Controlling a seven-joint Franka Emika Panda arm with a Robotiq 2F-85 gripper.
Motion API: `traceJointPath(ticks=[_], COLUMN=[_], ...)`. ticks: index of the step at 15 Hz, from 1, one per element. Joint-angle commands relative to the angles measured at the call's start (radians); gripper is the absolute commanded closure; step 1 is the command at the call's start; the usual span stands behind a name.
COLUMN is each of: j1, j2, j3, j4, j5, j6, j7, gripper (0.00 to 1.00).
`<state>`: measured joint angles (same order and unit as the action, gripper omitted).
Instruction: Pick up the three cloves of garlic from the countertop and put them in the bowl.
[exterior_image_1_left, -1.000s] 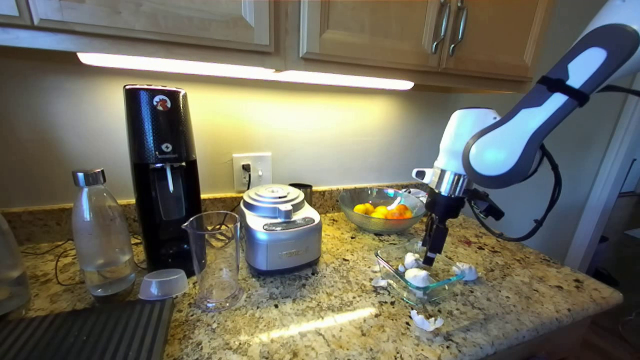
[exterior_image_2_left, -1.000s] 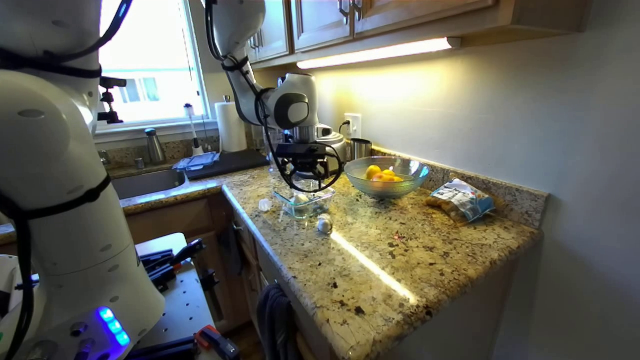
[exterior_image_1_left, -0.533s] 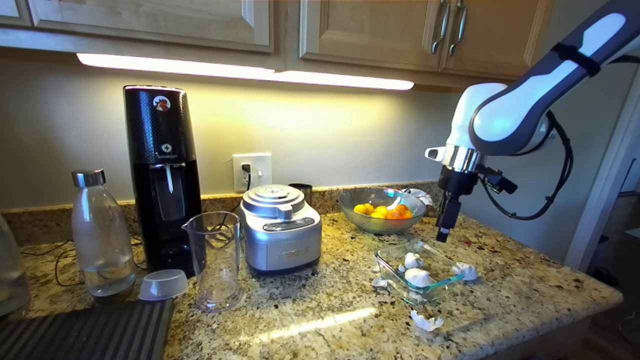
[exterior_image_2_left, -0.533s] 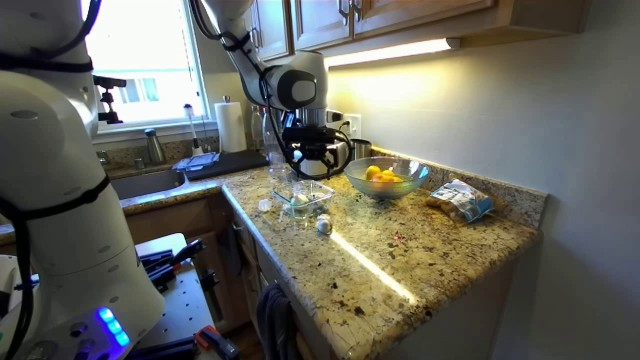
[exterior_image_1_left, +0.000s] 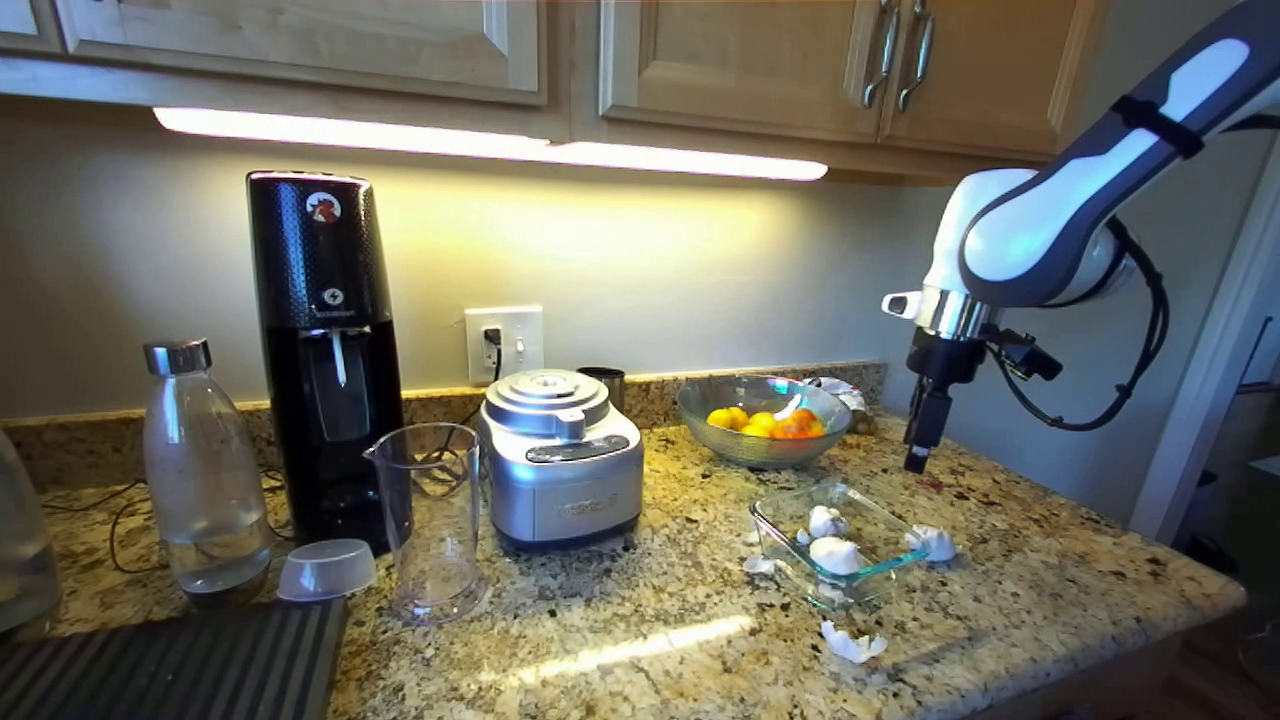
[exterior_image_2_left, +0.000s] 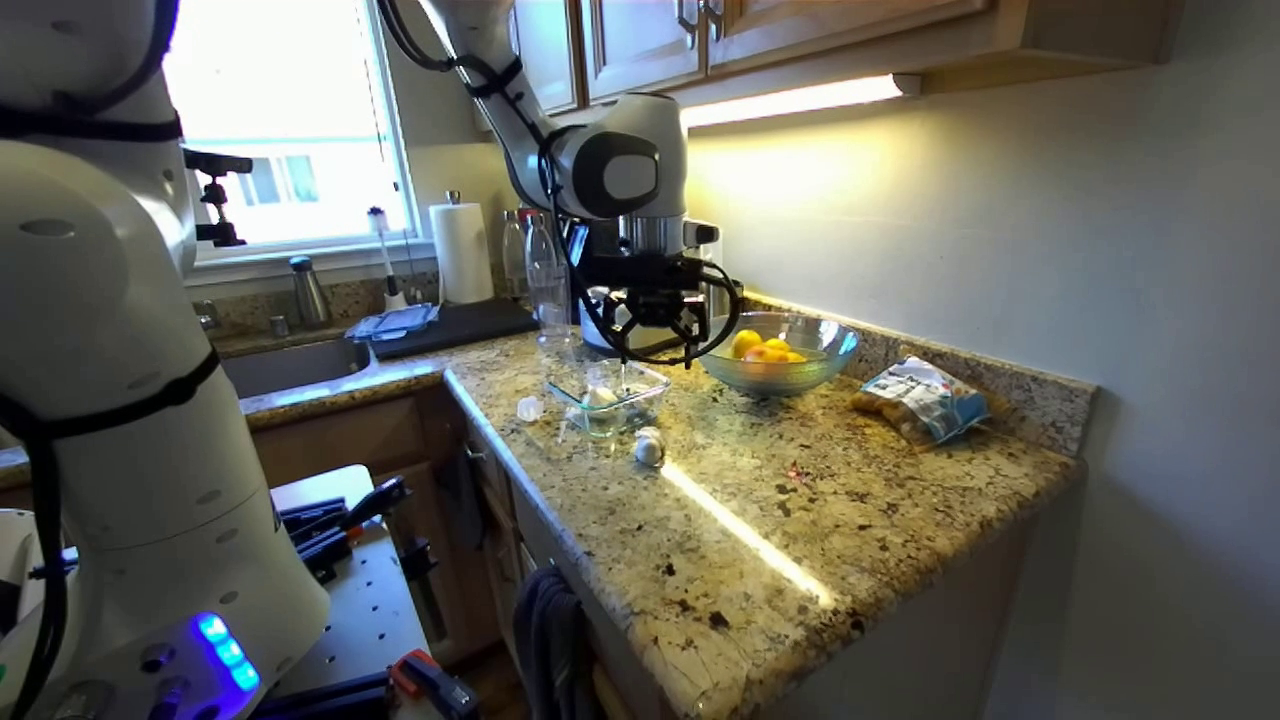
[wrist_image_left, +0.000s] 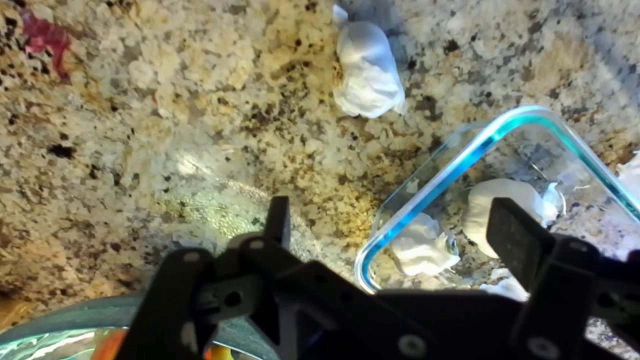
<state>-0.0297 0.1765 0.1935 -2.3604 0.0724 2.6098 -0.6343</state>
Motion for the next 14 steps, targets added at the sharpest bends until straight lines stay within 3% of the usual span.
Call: traceJointPath(ticks=[1, 8, 14], j1=[0.004, 0.009, 0.012], j2=[-0.02, 0.0, 0.088], j3=[-0.026, -0.05, -0.069], j4=[-0.06, -0.12, -0.132], j5=[-0.001, -0.056, -0.123], j6=[0.045, 0.131, 0.244], j7=[-0.024, -0.002, 0.032], gripper=[0.0, 0.0, 0.0])
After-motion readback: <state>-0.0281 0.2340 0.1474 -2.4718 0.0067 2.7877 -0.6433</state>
